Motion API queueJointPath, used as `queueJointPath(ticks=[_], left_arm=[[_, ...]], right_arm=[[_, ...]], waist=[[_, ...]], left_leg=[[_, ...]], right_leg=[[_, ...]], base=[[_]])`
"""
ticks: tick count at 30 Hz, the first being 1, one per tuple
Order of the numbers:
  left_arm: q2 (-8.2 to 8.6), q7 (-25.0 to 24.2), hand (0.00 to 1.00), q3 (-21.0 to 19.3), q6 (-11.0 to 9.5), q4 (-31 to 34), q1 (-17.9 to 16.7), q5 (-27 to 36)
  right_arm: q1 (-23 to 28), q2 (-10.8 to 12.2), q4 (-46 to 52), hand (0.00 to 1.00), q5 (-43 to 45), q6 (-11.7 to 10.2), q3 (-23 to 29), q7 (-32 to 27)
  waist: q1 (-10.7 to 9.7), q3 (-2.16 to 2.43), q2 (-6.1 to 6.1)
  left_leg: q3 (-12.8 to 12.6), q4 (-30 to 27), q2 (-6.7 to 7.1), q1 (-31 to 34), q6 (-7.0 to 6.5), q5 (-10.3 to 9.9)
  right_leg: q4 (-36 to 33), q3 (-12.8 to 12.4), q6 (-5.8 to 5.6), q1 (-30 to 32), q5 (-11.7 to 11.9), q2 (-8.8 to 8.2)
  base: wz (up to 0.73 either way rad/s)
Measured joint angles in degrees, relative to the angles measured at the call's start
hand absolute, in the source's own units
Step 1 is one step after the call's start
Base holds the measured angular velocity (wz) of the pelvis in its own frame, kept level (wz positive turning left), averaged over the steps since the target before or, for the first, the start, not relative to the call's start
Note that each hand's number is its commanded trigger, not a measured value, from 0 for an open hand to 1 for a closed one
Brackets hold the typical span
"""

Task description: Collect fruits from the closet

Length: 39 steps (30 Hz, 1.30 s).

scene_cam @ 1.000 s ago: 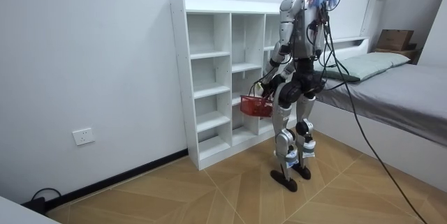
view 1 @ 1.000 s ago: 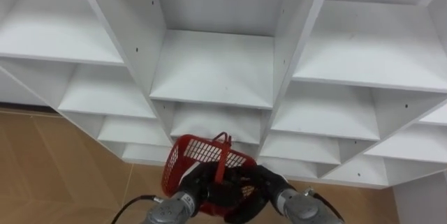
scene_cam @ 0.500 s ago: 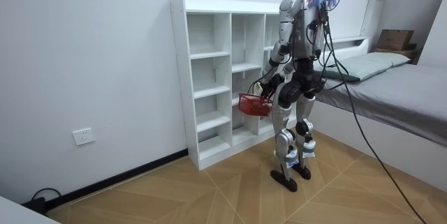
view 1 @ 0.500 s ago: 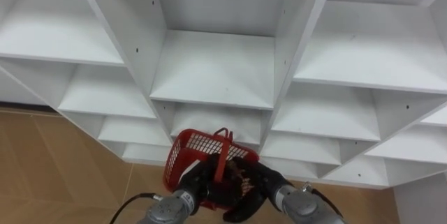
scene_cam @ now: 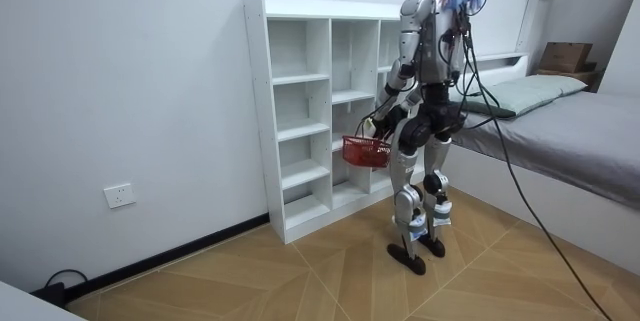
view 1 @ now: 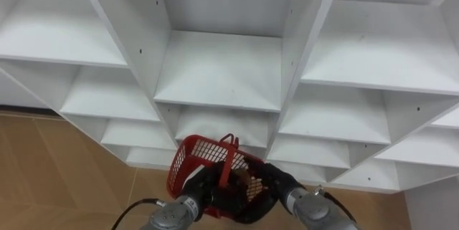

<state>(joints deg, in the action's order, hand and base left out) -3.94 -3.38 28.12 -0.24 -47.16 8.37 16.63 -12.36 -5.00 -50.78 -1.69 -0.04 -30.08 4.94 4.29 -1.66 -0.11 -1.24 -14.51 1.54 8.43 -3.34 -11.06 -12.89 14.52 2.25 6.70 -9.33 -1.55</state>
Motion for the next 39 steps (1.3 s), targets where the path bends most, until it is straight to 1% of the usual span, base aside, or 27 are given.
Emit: queueJointPath(ticks=[2, 5, 6, 7, 8, 10, 12, 14, 15, 16, 18, 20, 22, 24, 25, 26, 27, 28, 30, 31, 32, 34, 35, 37, 39], left_arm=[[-0.75, 0.1, 1.0, -0.3, -0.1, 0.7, -0.7, -0.6], [-1.15, 0.7, 1.0, -1.4, -0.1, 0.8, -1.3, -0.6], [-1.25, 1.1, 1.0, -1.7, -0.1, 0.9, -1.5, -0.6], [-1.22, 1.8, 1.0, -2.7, -0.1, 1.5, -2.1, -0.8], [-1.4, 2.5, 1.0, -3.9, -0.1, 2.3, -2.9, -1.8], [-1.44, 3.4, 1.0, -5.5, -0.1, 2.7, -3.7, -3.3], [-1.59, 4.7, 1.0, -6.8, -0.1, 2.9, -4.9, -3.9], [-2.92, 6.3, 1.0, -6.9, -0.1, 3.4, -6.3, -3.9], [-3.26, 6.6, 1.0, -6.9, -0.1, 3.4, -6.6, -4.0], [-3.68, 7.3, 1.0, -7.2, -0.1, 3.3, -7.5, -4.2], [-3.97, 8.6, 1.0, -8.0, -0.3, 3.2, -9.3, -5.4], [-4.11, 9.8, 1.0, -10.2, -0.4, 3.2, -12.4, -7.6], [-4.54, 10.6, 1.0, -11.3, -0.4, 3.1, -13.7, -9.0], [-4.57, 10.8, 1.0, -13.5, -0.4, 3.1, -15.1, -10.5], [-4.65, 11.3, 1.0, -14.9, -0.3, 3.0, -16.4, -11.4], [-5.08, 12.1, 1.0, -15.7, -0.3, 3.0, -17.9, -11.8], [-5.31, 12.5, 1.0, -16.0, -0.3, 3.0, -18.6, -11.8], [-5.64, 13.1, 1.0, -16.9, -0.4, 2.4, -19.3, -11.7], [-5.81, 14.3, 1.0, -18.2, -0.7, -0.8, -19.2, -11.7], [-5.8, 14.7, 1.0, -19.3, -0.9, -3.1, -19.1, -11.8], [-5.77, 15.1, 1.0, -20.3, -1.0, -4.8, -19.3, -12.2], [-5.81, 15.3, 1.0, -21.8, -1.0, -6.0, -19.6, -12.4], [-5.78, 15.3, 1.0, -22.7, -1.0, -6.5, -20.2, -12.4], [-5.8, 15.5, 1.0, -23.6, -1.0, -7.1, -20.7, -12.4], [-5.84, 16.4, 1.0, -24.1, -1.3, -7.8, -20.7, -12.4]], right_arm=[[0.5, -0.2, 1.9, 0.0, -0.4, -0.2, 0.5, -0.2], [1.2, -0.4, 3.5, 0.0, -0.6, -1.0, 1.3, -1.0], [2.3, -0.4, 4.3, 0.0, -0.6, -1.2, 2.2, -1.3], [3.7, -0.4, 6.1, 0.0, -0.6, -1.2, 2.7, -1.9], [5.4, -0.7, 8.4, 0.0, -0.5, -1.2, 3.5, -2.4], [7.2, -0.9, 11.0, 0.0, -0.5, -1.3, 4.7, -3.0], [9.0, -1.6, 13.5, 0.0, -1.1, -1.3, 5.1, -3.9], [11.0, -3.0, 16.1, 0.0, -3.2, -1.8, 5.1, -5.3], [11.3, -3.2, 16.1, 0.0, -3.6, -2.0, 5.3, -5.6], [12.4, -3.5, 16.0, 0.0, -3.9, -2.0, 6.0, -6.2], [14.3, -3.9, 15.7, 0.0, -4.7, -2.0, 7.3, -7.3], [16.8, -4.2, 15.7, 0.0, -4.8, -2.0, 9.5, -8.4], [18.1, -4.2, 15.7, 0.0, -4.8, -2.0, 11.6, -9.4], [19.1, -4.2, 15.9, 0.0, -4.6, -2.2, 14.0, -10.4], [20.1, -4.3, 15.9, 0.0, -4.5, -2.8, 15.3, -11.2], [21.0, -4.6, 15.9, 0.0, -4.9, -3.1, 16.0, -12.1], [21.3, -4.8, 15.9, 0.0, -5.3, -3.2, 16.2, -12.4], [21.8, -5.0, 15.5, 0.0, -6.6, -3.5, 17.0, -12.8], [22.1, -5.1, 13.2, 0.0, -8.1, -4.5, 18.1, -13.6], [22.0, -5.2, 10.6, 0.0, -8.6, -5.4, 18.7, -13.7], [22.1, -5.2, 7.7, 0.0, -8.3, -5.7, 19.8, -13.5], [22.9, -5.3, 5.7, 0.0, -6.5, -5.7, 21.7, -13.5], [23.4, -5.8, 4.3, 0.0, -4.8, -5.8, 22.5, -13.5], [23.8, -6.7, 1.8, 0.0, -3.2, -5.8, 22.5, -13.6], [24.0, -6.8, -1.1, 0.0, -2.2, -5.8, 22.5, -13.5]], waist=[[-0.7, 0.11, -0.17], [-1.3, 0.28, -0.47], [-1.5, 0.57, -0.72], [-1.4, 0.74, -0.91], [-1.5, 0.97, -1.14], [-1.6, 1.01, -1.16], [-2.0, 1.02, -1.17], [-2.4, 1.11, -1.21], [-2.5, 1.11, -1.2], [-2.6, 1.16, -1.12], [-2.6, 1.35, -0.96], [-2.7, 1.55, -0.79], [-2.9, 1.67, -0.91], [-3.1, 1.64, -1.02], [-3.4, 1.63, -1.04], [-3.9, 1.65, -1.07], [-4.0, 1.66, -1.09], [-4.2, 1.57, -1.14], [-4.3, 1.5, -1.15], [-4.3, 1.41, -1.02], [-4.3, 1.42, -0.98], [-4.2, 1.4, -1.07], [-4.1, 1.31, -0.86], [-4.0, 1.29, -0.54], [-4.0, 1.31, -0.52]], left_leg=[[-0.1, 0.0, 0.04, -0.1, 0.0, 0.0], [-0.2, 0.1, 0.04, -0.7, 0.0, 0.0], [-0.2, 0.1, 0.06, -1.2, 0.0, 0.0], [-0.2, 0.1, 0.05, -1.7, 0.0, 0.0], [-0.4, 0.4, 0.04, -2.3, 0.0, 0.0], [-0.5, 1.0, 0.05, -3.5, -0.01, 0.0], [-0.6, 1.2, 0.06, -4.8, -0.01, 0.0], [-0.5, 1.8, 0.07, -5.8, -0.01, 0.0], [-0.5, 2.0, 0.08, -6.1, -0.01, 0.0], [-0.5, 1.9, 0.11, -6.6, -0.01, 0.0], [-0.8, 2.5, 0.1, -7.3, -0.01, 0.0], [-1.5, 2.9, 0.0, -8.1, -0.01, 0.0], [-1.6, 2.8, -0.02, -8.3, -0.01, 0.0], [-1.7, 3.1, -0.03, -8.6, -0.02, 0.0], [-1.7, 3.6, -0.04, -9.4, -0.02, 0.0], [-1.8, 4.1, -0.03, -10.2, -0.02, 0.0], [-1.8, 4.2, -0.03, -10.4, -0.01, 0.0], [-1.8, 4.8, -0.03, -11.1, -0.01, 0.0], [-1.7, 5.1, -0.03, -11.9, -0.01, 0.0], [-1.7, 5.3, -0.03, -12.3, 0.0, 0.0], [-1.7, 5.5, -0.01, -12.3, -0.02, -0.1], [-1.8, 5.8, 0.0, -12.2, -0.05, -0.1], [-2.1, 5.9, 0.0, -12.3, -0.07, -0.1], [-2.5, 6.0, -0.04, -12.3, -0.13, -0.2], [-2.7, 6.2, -0.1, -12.4, -0.13, -0.2]], right_leg=[[0.0, -0.2, 0.0, 0.0, 0.0, -0.02], [0.2, -0.3, -0.01, -0.6, 0.0, 0.0], [0.3, -0.3, -0.02, -1.1, 0.0, 0.0], [0.3, -0.5, -0.03, -1.7, 0.0, 0.02], [0.3, -1.2, -0.06, -2.0, 0.0, 0.09], [0.4, -1.9, -0.09, -2.9, 0.0, 0.16], [0.4, -1.9, -0.19, -4.0, -0.1, 0.15], [0.5, -1.9, -0.32, -4.8, -0.2, 0.16], [0.5, -1.9, -0.32, -5.0, -0.2, 0.17], [1.0, -1.9, -0.32, -5.7, -0.2, 0.21], [1.3, -2.4, -0.34, -6.4, -0.2, 0.32], [2.2, -3.3, -0.42, -7.0, -0.1, 0.59], [2.2, -3.3, -0.43, -7.1, -0.1, 0.62], [2.3, -3.4, -0.44, -7.2, -0.1, 0.63], [2.5, -3.4, -0.45, -7.9, -0.1, 0.64], [2.6, -3.5, -0.52, -8.5, -0.2, 0.68], [2.9, -3.5, -0.54, -8.9, -0.2, 0.7], [3.3, -3.6, -0.54, -9.4, -0.2, 0.8], [3.4, -3.8, -0.57, -10.0, -0.2, 0.86], [3.5, -3.8, -0.62, -10.4, -0.2, 0.88], [3.9, -3.9, -0.63, -10.7, -0.2, 0.92], [4.1, -4.3, -0.69, -10.4, -0.2, 1.0], [4.1, -4.6, -0.72, -10.3, -0.1, 1.01], [4.1, -5.0, -0.73, -10.4, -0.1, 1.06], [4.2, -5.1, -0.73, -10.4, -0.1, 1.11]], base=[[-0.02], [-0.03], [0.0], [0.0], [-0.05], [-0.05], [0.0], [0.0], [0.0], [-0.03], [-0.09], [-0.15], [-0.03], [-0.02], [-0.04], [0.0], [-0.04], [0.0], [-0.02], [0.0], [0.0], [-0.02], [-0.09], [-0.1], [-0.06]])
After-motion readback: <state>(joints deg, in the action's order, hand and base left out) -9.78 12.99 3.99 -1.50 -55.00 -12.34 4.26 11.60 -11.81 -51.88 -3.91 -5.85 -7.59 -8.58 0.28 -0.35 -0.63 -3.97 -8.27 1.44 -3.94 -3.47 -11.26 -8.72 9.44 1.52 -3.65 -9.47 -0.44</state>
